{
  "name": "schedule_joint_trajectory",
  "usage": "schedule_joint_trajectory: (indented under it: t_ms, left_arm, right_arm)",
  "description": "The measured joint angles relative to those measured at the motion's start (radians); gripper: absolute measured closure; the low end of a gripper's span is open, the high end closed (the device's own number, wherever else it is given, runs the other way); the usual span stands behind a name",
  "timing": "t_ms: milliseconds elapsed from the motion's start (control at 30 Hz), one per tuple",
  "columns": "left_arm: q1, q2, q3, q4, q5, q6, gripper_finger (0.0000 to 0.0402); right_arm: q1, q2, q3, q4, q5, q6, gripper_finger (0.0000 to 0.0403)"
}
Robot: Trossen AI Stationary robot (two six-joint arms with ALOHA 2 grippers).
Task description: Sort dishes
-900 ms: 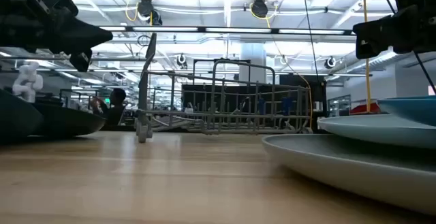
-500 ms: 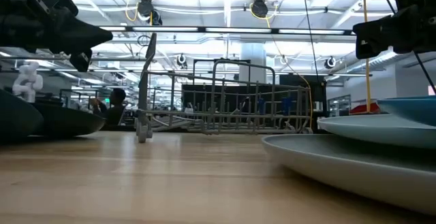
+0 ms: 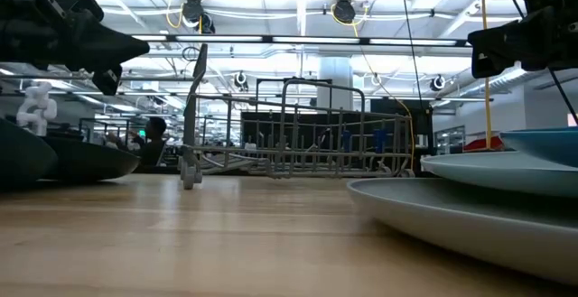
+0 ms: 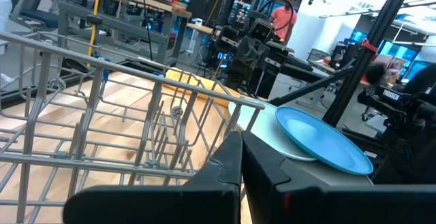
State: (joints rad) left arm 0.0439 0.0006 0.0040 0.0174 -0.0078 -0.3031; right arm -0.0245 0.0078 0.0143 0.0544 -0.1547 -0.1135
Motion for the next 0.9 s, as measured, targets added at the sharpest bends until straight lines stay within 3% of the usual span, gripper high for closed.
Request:
schedule_joint_trajectory:
  t_ms: [767,900]
  left_arm:
    - [0.000,0.000,0.000,0.000,0.000,0.000,0.0394]
    - [0.000,0.000,0.000,0.046,-0.054,0.118,0.0394]
  right_arm:
    - [0.000,0.000,0.000,0.000,0.000,0.000,0.0396]
    - [0.000,0.000,0.000,0.000,0.000,0.000,0.0396]
